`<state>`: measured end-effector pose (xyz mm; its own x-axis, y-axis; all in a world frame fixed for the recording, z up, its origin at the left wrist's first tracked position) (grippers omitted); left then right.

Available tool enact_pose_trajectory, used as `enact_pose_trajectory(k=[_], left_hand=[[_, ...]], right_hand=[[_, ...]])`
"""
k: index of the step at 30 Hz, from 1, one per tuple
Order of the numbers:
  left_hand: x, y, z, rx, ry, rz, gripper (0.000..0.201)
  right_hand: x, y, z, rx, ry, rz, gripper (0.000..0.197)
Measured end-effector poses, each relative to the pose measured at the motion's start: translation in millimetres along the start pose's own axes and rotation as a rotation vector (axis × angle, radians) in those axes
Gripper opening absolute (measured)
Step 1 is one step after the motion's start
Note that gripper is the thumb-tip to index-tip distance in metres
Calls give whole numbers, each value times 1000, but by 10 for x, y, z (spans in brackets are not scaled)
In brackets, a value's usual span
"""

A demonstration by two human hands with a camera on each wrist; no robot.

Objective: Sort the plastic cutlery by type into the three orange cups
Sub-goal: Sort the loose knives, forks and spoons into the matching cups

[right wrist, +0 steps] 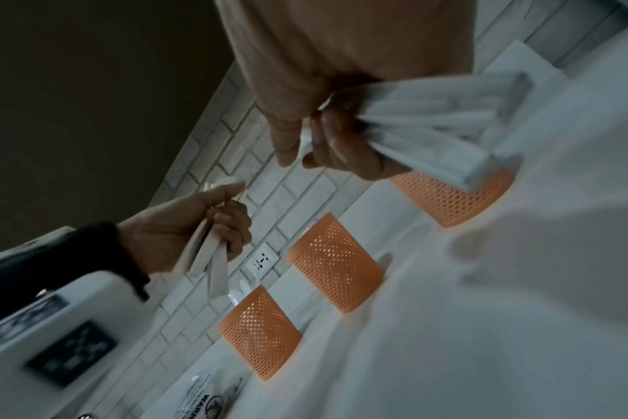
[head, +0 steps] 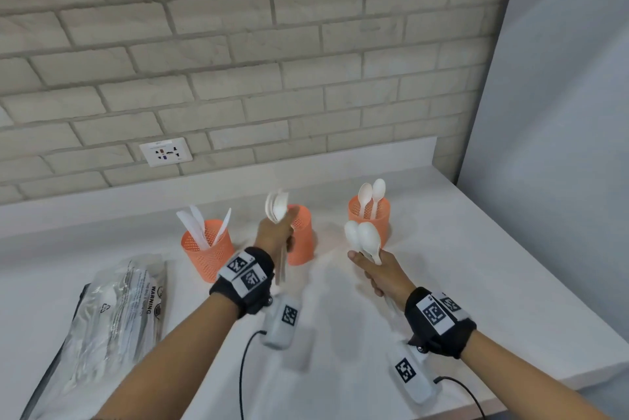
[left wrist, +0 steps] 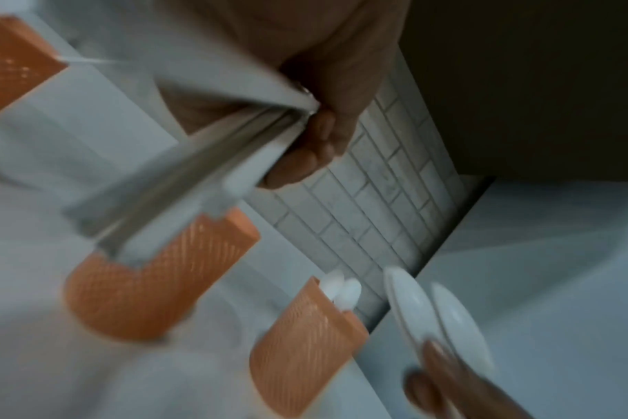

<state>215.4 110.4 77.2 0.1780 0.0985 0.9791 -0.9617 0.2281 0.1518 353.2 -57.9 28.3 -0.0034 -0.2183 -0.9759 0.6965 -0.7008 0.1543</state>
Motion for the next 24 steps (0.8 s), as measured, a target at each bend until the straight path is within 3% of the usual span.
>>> enact_pose_trajectory(k=[2,5,9,19,24], left_hand=[[241,29,-176,37,-53,104,44],[541,79,-388,131,-94,339,35],[724,82,-591,233,-192,404,29],[72,-307,-797,186,-217,105,10],[-12,-319,-796,202,-293,-82,29]], right_hand=[[0,73,-38,30,-5,-5,23],[44,186,-97,78,-33,15,18],[123,337,-158,140,-58,2,17],[244,740,-239,305,-85,-87,22],[265,731,-306,325,-82,-102,25]])
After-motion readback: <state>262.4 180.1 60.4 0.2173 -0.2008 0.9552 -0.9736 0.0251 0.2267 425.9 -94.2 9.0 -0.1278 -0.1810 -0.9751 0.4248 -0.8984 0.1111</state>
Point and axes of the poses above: each hand's wrist, its own z-axis away from the middle knuckle, its own y-axis out of the back of the hand, x = y × z, the point moved 10 cm from there along -z, towards the middle knuckle, and after that the axes turned 12 degrees about x, right-handed, at the moved point
